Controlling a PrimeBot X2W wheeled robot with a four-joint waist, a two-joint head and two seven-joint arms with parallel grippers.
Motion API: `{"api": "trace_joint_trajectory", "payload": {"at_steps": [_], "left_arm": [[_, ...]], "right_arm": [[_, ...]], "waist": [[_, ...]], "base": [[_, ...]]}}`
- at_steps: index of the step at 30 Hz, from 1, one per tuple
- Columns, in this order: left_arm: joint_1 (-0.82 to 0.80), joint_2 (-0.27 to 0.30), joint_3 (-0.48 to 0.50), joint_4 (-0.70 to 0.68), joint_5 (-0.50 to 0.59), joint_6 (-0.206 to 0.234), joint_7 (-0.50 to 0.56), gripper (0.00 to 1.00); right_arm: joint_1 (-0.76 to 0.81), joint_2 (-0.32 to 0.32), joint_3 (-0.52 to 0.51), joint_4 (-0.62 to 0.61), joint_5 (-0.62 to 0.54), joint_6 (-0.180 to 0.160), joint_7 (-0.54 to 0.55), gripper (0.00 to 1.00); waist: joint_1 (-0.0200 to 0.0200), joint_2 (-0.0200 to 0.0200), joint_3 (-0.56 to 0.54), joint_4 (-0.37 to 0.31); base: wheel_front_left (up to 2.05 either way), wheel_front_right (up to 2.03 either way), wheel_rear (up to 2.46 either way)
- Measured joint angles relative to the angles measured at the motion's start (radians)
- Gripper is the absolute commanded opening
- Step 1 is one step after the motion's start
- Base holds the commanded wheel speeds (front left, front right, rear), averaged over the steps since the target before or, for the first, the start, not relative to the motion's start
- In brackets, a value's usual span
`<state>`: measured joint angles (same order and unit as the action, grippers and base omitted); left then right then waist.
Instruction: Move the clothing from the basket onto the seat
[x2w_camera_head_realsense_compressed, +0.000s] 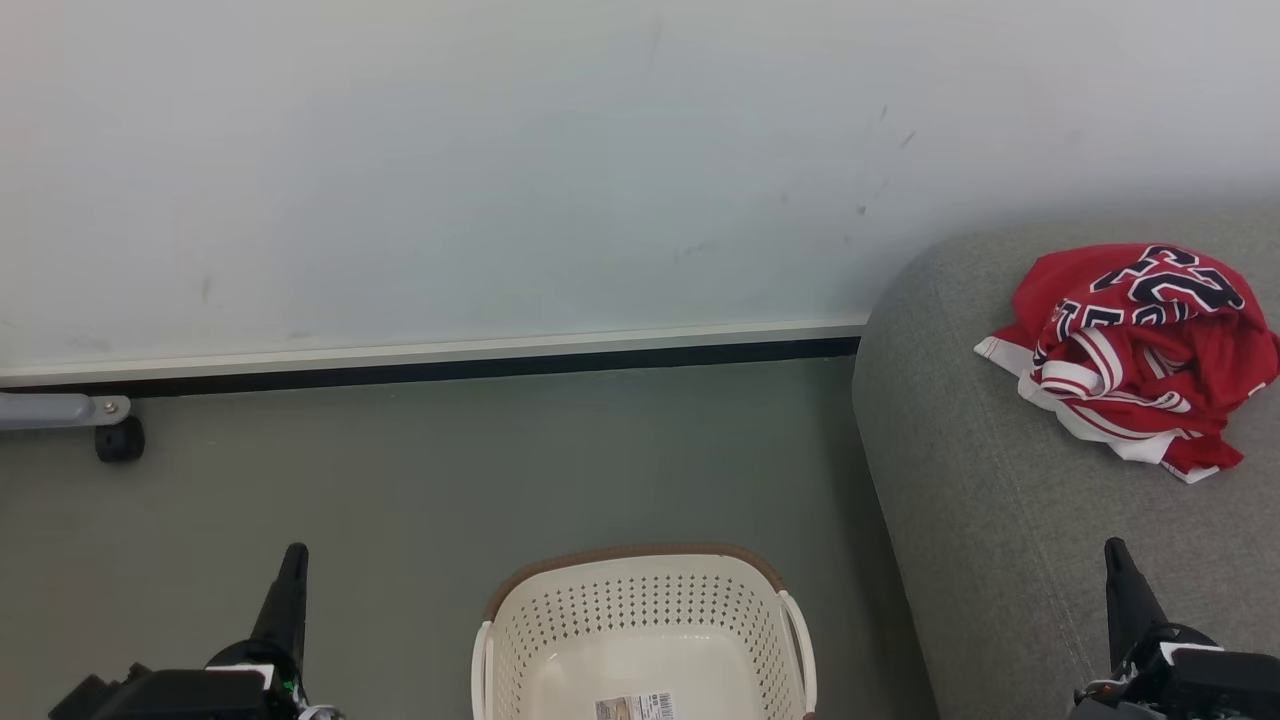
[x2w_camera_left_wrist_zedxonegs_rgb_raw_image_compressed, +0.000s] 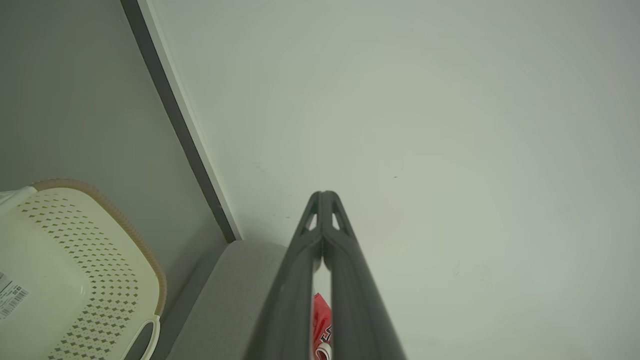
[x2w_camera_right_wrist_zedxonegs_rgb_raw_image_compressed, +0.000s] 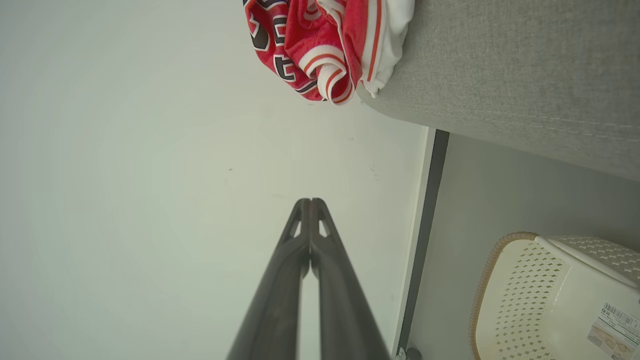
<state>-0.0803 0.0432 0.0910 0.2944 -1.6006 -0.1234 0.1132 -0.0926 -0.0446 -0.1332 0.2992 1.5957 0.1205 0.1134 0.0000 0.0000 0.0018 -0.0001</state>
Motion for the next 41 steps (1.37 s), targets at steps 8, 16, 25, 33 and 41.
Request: {"api": "trace_joint_trajectory", "payload": {"at_steps": [8, 16, 25, 33, 41], "left_arm": [[0.0, 0.0, 0.0, 0.0, 0.0, 0.0, 0.0, 0.0], [0.0, 0.0, 0.0, 0.0, 0.0, 0.0, 0.0, 0.0], [0.0, 0.0, 0.0, 0.0, 0.0, 0.0, 0.0, 0.0], [0.0, 0.0, 0.0, 0.001, 0.0, 0.0, 0.0, 0.0], [0.0, 0.0, 0.0, 0.001, 0.0, 0.0, 0.0, 0.0]], "right_arm": [[0.0, 0.0, 0.0, 0.0, 0.0, 0.0, 0.0, 0.0], [0.0, 0.0, 0.0, 0.0, 0.0, 0.0, 0.0, 0.0], [0.0, 0.0, 0.0, 0.0, 0.0, 0.0, 0.0, 0.0], [0.0, 0.0, 0.0, 0.0, 0.0, 0.0, 0.0, 0.0], [0.0, 0.0, 0.0, -0.001, 0.0, 0.0, 0.0, 0.0]], "waist": [[0.0, 0.0, 0.0, 0.0], [0.0, 0.0, 0.0, 0.0], [0.0, 0.0, 0.0, 0.0], [0.0, 0.0, 0.0, 0.0], [0.0, 0.0, 0.0, 0.0]], "base": [[0.0, 0.0, 0.0], [0.0, 0.0, 0.0], [0.0, 0.0, 0.0], [0.0, 0.0, 0.0], [0.0, 0.0, 0.0]]}}
